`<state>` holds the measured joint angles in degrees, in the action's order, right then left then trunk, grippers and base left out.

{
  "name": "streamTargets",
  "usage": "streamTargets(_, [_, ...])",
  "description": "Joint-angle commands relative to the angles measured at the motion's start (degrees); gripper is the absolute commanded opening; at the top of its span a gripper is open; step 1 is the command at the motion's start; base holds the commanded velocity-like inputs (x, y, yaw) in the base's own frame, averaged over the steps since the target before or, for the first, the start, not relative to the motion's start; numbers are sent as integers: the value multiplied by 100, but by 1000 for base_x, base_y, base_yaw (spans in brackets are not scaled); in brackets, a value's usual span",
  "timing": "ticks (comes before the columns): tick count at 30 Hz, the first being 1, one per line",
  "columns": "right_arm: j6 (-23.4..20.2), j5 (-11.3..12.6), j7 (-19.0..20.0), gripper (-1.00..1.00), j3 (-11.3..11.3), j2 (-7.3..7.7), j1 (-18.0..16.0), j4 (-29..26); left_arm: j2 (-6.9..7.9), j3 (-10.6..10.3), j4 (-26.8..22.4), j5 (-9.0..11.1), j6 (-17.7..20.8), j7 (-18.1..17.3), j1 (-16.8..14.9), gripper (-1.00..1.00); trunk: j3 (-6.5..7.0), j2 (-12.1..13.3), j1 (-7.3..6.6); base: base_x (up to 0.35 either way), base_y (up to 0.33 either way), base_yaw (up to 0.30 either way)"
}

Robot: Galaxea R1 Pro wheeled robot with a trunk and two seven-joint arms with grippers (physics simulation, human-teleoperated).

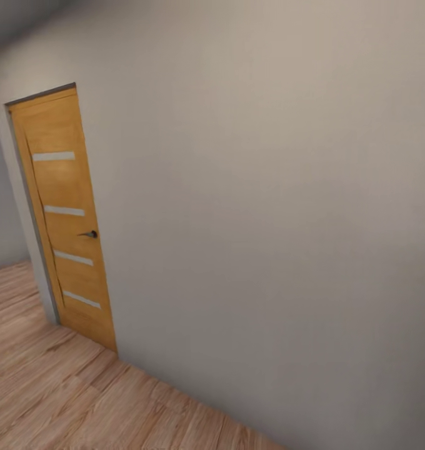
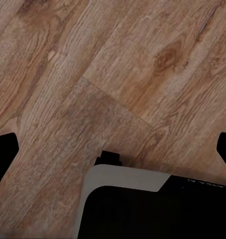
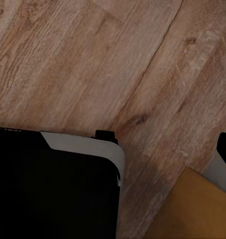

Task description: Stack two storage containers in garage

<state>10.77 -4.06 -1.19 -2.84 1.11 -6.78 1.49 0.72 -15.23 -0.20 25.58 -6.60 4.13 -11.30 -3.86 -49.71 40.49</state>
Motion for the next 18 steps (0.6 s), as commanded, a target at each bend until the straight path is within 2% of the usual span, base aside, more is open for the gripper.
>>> streamTargets(1, [27, -42, -12, 100, -23, -2, -8, 15, -3, -50, -2, 35, -13, 14, -4, 100, -10, -8, 1, 3, 0, 272])
streamTargets(18, [71, -42, -19, 100, 9, -6, -8, 16, 7, -77, -24, -35, -24, 7, -4, 100, -10, -8, 1, 0, 0, 272])
